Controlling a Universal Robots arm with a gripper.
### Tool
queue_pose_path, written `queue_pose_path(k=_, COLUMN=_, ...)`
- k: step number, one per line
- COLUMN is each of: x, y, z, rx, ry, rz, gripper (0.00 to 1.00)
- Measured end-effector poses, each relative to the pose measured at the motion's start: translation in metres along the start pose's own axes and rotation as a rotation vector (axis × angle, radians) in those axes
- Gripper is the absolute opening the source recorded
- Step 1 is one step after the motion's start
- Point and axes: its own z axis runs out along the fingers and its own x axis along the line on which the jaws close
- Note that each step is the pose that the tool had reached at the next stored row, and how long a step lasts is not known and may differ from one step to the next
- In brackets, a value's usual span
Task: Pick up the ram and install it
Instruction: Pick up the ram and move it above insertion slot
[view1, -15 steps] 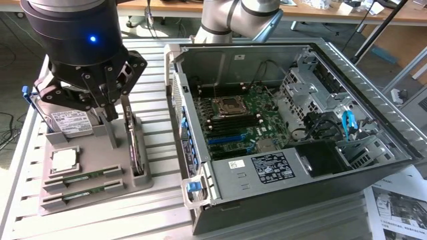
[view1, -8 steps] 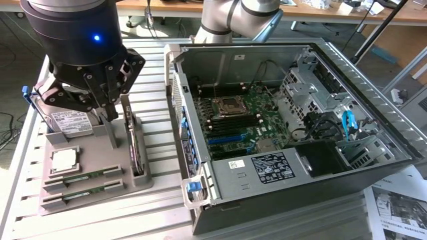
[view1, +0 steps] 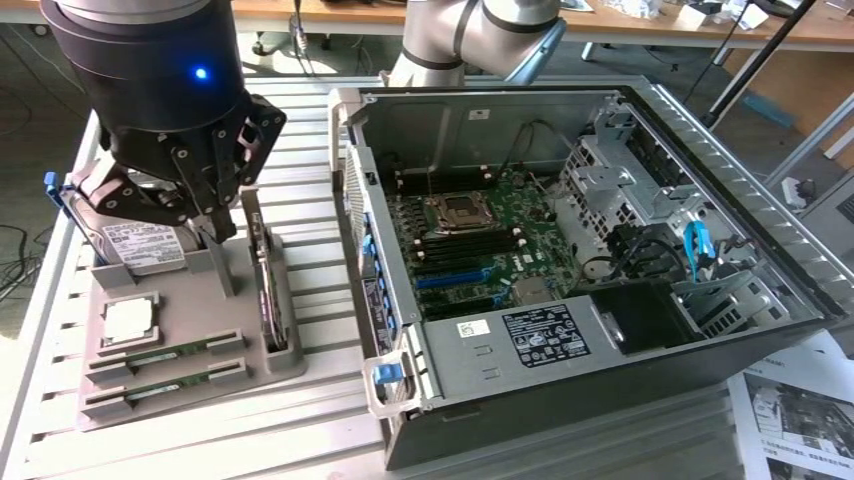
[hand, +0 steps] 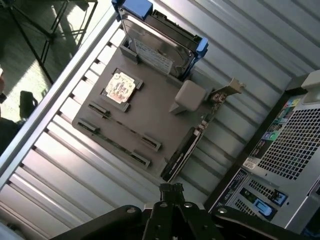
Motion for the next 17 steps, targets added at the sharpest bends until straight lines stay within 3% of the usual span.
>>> queue_pose_path(k=8, x=0.0000, y=0.0000, z=0.0000, rx=-0.0025, ry=0.0033, rz=-0.098, gripper=0.11)
queue_pose_path(k=13, x=0.0000, y=0.0000, z=0.0000, rx=-0.0055, ry=0.0072, rz=-0.215, gripper=0.11)
queue_pose_path(k=17, x=0.0000, y=0.0000, z=0.0001, rx=-0.0067, ry=0.0088, rz=-0.264, gripper=0.11)
